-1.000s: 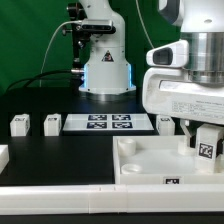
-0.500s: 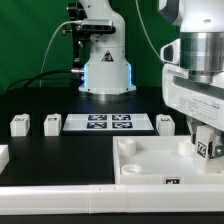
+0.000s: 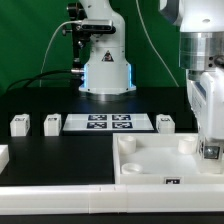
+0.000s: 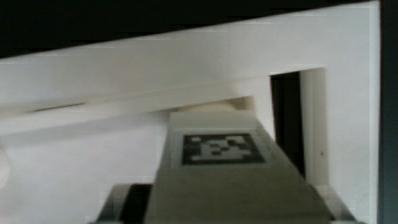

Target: Assemble one leg

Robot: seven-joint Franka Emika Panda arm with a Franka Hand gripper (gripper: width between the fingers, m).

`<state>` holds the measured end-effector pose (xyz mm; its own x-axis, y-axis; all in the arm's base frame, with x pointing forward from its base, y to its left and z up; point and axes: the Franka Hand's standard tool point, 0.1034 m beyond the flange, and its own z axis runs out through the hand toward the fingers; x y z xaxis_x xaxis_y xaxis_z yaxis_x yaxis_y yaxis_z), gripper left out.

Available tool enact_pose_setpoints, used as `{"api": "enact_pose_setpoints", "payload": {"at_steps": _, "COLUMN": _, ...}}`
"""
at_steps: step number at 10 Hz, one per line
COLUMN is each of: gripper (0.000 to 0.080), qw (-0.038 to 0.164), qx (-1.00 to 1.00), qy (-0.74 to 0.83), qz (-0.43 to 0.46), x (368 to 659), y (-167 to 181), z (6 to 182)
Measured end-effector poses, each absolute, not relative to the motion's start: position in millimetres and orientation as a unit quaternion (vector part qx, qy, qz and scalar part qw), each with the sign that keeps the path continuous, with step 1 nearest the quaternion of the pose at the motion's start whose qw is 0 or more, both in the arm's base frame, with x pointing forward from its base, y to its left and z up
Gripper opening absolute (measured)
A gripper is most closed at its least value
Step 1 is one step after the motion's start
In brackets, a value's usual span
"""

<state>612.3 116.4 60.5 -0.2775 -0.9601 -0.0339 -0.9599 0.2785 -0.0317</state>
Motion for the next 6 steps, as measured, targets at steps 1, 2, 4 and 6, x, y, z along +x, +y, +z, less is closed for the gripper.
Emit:
{"api": "enact_pose_setpoints", "payload": {"at_steps": 1, "gripper": 0.0293, "qw": 0.025, "qx": -0.587, "qy": 0.809, "qz": 0.000, "x": 612.3, "y": 116.2, "z": 60.4}}
{"api": "enact_pose_setpoints", "payload": {"at_steps": 2, "gripper": 0.0293, "qw": 0.026, "qx": -0.578, "qy": 0.815, "qz": 0.001, "x": 612.5, "y": 115.0, "z": 60.6}}
{"api": "enact_pose_setpoints", "payload": {"at_steps": 4, "gripper": 0.0293, "qw": 0.027, "qx": -0.577, "qy": 0.816, "qz": 0.001, "x": 611.7, "y": 114.9, "z": 59.7}}
{"api": "enact_pose_setpoints", "payload": {"at_steps": 6, "gripper": 0.0514, "qw": 0.027, "qx": -0.591, "qy": 0.806, "qz": 0.001, "x": 611.1, "y": 116.7, "z": 58.9}}
